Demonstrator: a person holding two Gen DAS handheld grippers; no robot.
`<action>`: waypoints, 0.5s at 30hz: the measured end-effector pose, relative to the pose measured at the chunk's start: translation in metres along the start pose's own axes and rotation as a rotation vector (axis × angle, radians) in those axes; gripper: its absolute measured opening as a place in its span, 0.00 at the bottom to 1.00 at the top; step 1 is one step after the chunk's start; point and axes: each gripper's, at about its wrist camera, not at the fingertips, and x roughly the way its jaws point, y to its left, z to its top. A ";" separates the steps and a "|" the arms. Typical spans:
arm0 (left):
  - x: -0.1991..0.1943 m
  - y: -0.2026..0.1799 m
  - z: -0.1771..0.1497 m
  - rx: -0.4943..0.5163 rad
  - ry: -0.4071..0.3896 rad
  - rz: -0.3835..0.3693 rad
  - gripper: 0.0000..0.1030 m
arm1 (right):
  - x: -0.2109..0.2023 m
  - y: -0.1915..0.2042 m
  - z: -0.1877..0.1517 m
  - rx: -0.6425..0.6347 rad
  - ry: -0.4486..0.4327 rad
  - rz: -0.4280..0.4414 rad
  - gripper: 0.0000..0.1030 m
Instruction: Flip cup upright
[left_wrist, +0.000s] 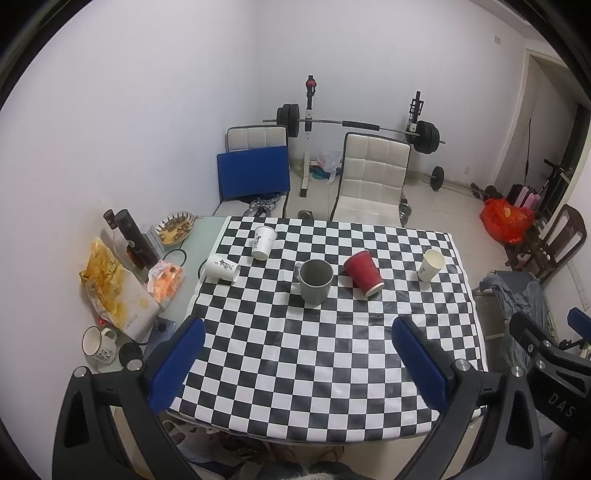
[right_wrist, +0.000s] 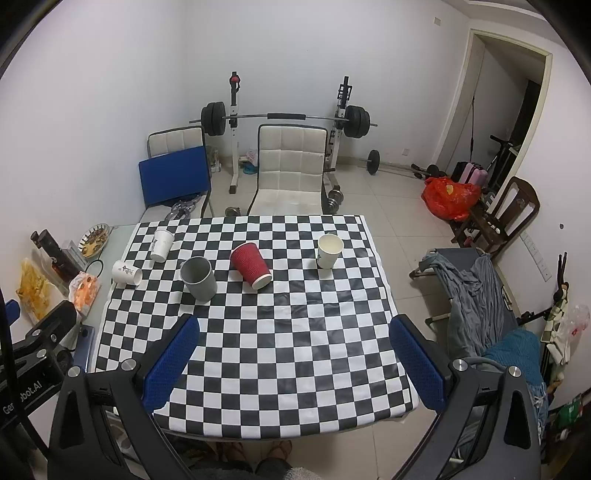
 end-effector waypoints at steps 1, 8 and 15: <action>0.000 0.000 0.000 -0.001 0.001 -0.002 1.00 | 0.000 0.000 0.000 0.000 -0.001 0.001 1.00; -0.001 0.003 0.003 0.012 0.002 0.000 1.00 | 0.002 0.000 -0.002 0.002 0.003 0.001 1.00; 0.000 0.001 -0.001 0.011 -0.005 0.004 1.00 | -0.002 0.001 -0.001 0.003 -0.001 0.002 1.00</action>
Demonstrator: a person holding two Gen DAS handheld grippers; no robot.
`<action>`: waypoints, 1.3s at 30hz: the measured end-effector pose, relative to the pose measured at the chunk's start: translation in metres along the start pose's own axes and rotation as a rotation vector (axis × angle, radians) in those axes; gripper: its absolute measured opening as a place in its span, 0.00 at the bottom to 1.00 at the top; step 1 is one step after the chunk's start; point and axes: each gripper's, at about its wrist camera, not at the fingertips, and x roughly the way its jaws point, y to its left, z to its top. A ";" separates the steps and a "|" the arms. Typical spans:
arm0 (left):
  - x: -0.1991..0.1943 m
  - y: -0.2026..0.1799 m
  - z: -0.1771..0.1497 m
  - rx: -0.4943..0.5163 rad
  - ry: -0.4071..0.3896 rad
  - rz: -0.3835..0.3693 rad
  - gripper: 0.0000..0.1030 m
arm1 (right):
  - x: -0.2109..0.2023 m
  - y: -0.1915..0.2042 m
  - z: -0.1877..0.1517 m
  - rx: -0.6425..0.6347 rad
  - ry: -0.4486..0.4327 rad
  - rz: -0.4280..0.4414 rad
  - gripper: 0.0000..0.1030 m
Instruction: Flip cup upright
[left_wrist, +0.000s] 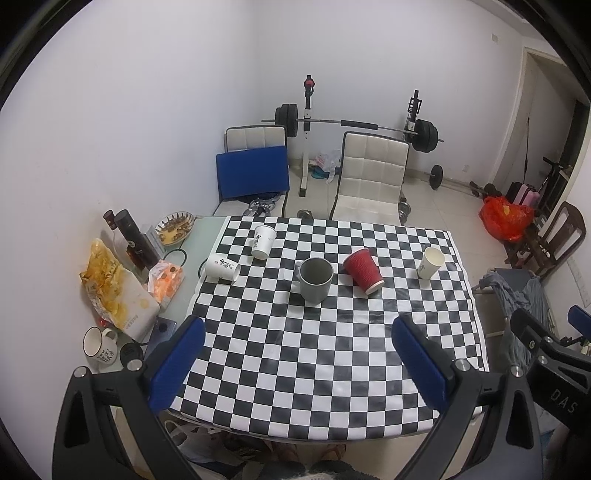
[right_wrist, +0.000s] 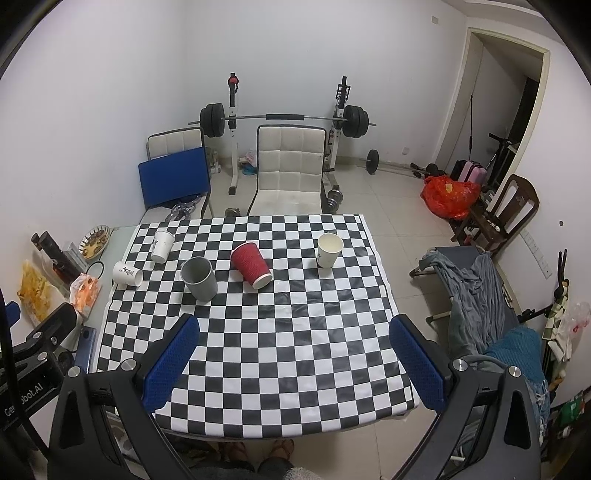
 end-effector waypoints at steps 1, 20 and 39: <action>0.000 0.000 -0.001 0.002 -0.002 0.001 1.00 | 0.000 0.000 0.000 -0.001 -0.001 0.000 1.00; -0.002 -0.002 0.000 0.005 -0.006 -0.001 1.00 | -0.006 -0.001 0.002 0.002 -0.007 -0.005 1.00; -0.004 -0.006 0.000 0.005 -0.011 0.000 1.00 | -0.019 0.000 0.011 0.006 -0.014 -0.007 1.00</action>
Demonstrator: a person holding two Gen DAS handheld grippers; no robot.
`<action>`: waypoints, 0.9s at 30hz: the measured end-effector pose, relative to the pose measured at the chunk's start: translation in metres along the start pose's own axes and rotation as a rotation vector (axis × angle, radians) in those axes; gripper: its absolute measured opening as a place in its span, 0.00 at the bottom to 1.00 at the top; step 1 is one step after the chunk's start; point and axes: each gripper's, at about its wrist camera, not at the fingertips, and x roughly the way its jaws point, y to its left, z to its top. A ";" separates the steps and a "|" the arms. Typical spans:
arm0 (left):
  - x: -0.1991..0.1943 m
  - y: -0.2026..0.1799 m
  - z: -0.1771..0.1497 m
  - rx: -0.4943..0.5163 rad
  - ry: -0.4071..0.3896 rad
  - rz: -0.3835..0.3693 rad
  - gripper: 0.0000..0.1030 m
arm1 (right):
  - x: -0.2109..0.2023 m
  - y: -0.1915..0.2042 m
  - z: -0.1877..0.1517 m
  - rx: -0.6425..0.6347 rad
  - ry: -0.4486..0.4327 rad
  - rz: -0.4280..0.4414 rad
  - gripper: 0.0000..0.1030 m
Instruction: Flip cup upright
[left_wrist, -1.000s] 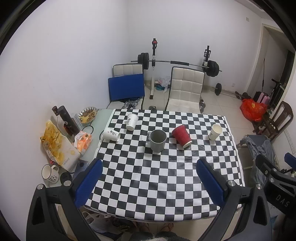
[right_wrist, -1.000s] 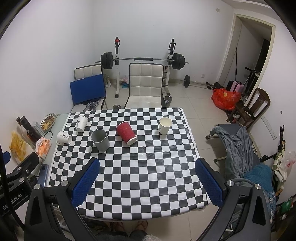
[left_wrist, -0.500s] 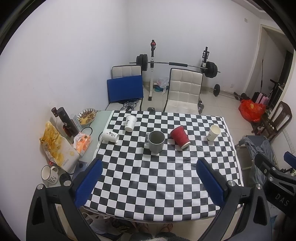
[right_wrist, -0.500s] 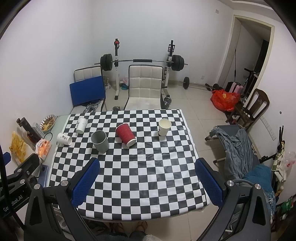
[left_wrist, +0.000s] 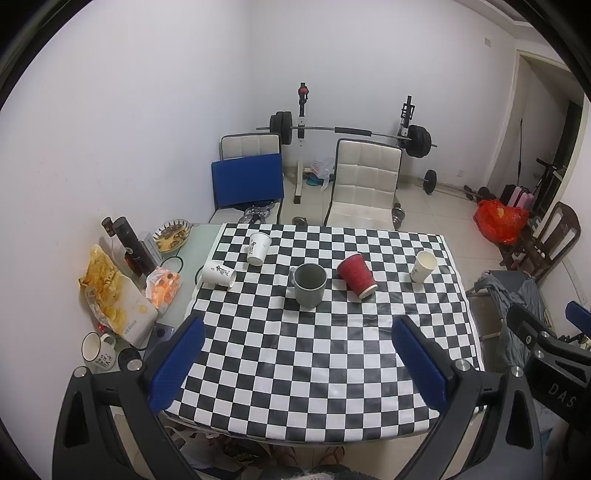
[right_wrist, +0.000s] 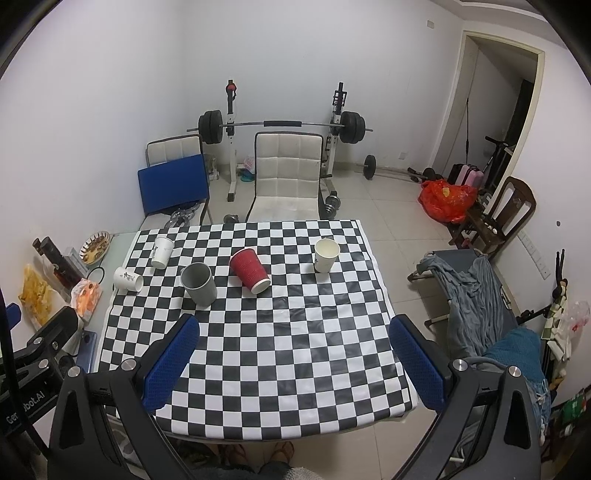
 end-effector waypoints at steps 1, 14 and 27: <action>0.000 0.000 0.001 0.001 0.000 0.000 1.00 | -0.001 0.001 0.002 0.001 0.000 0.000 1.00; -0.002 -0.005 0.004 -0.004 -0.002 0.001 1.00 | -0.001 -0.002 0.001 0.005 0.000 0.009 1.00; 0.067 -0.020 -0.006 -0.074 0.024 0.139 1.00 | 0.093 -0.020 -0.012 0.000 0.095 0.020 1.00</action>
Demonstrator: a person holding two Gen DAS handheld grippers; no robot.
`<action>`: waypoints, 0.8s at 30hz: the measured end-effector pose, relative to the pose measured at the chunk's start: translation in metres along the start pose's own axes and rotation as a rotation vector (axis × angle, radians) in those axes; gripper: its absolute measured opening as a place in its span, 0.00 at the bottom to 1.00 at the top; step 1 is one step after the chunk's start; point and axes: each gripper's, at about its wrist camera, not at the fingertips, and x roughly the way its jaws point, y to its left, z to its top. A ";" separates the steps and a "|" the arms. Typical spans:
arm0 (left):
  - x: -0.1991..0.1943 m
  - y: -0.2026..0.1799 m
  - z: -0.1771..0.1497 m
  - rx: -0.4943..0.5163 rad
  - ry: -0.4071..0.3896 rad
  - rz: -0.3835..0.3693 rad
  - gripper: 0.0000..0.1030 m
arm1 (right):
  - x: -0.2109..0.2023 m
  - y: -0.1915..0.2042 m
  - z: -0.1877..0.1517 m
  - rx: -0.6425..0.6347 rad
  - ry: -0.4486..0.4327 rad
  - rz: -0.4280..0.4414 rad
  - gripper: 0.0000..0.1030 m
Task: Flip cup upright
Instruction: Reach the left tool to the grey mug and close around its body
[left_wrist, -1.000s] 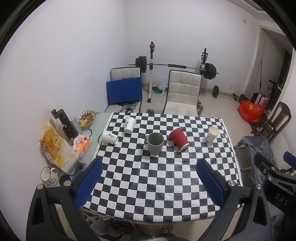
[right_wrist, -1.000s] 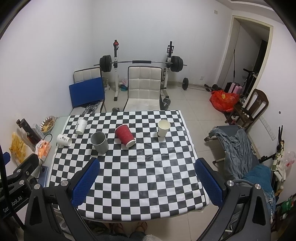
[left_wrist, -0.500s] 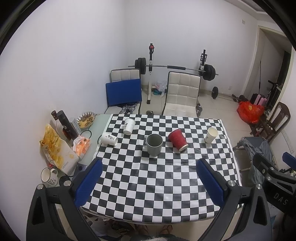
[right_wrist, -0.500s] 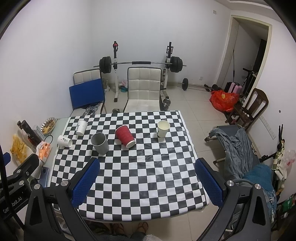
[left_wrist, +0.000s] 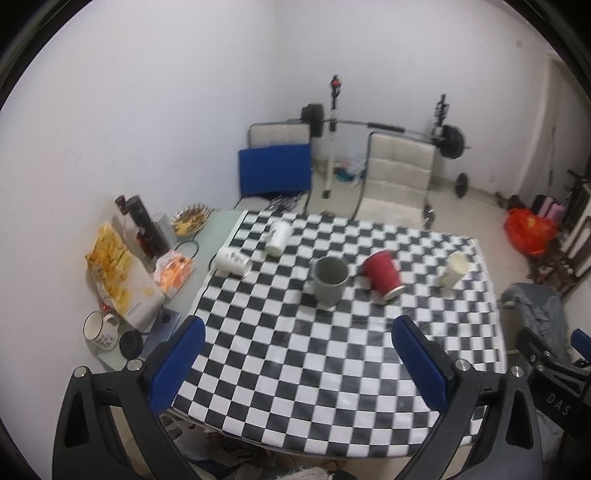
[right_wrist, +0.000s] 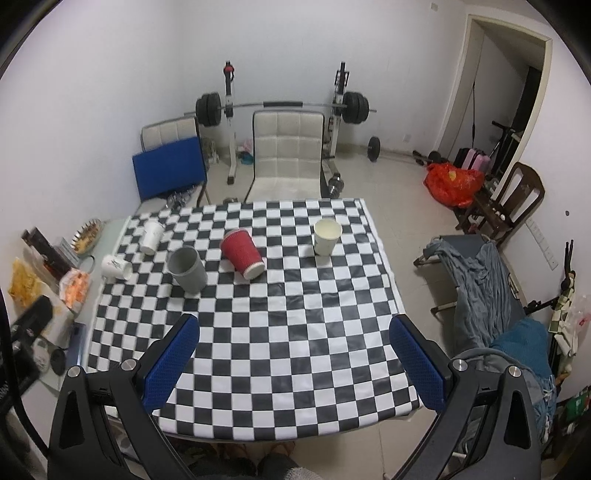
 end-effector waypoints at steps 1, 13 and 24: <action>0.013 -0.003 -0.001 -0.006 0.008 0.023 1.00 | 0.013 0.000 -0.001 -0.002 0.017 0.006 1.00; 0.108 0.006 -0.045 -0.027 0.132 0.125 1.00 | 0.166 0.021 -0.031 -0.049 0.170 0.078 1.00; 0.206 0.017 -0.039 0.007 0.191 0.093 1.00 | 0.265 0.076 -0.028 -0.077 0.220 0.094 1.00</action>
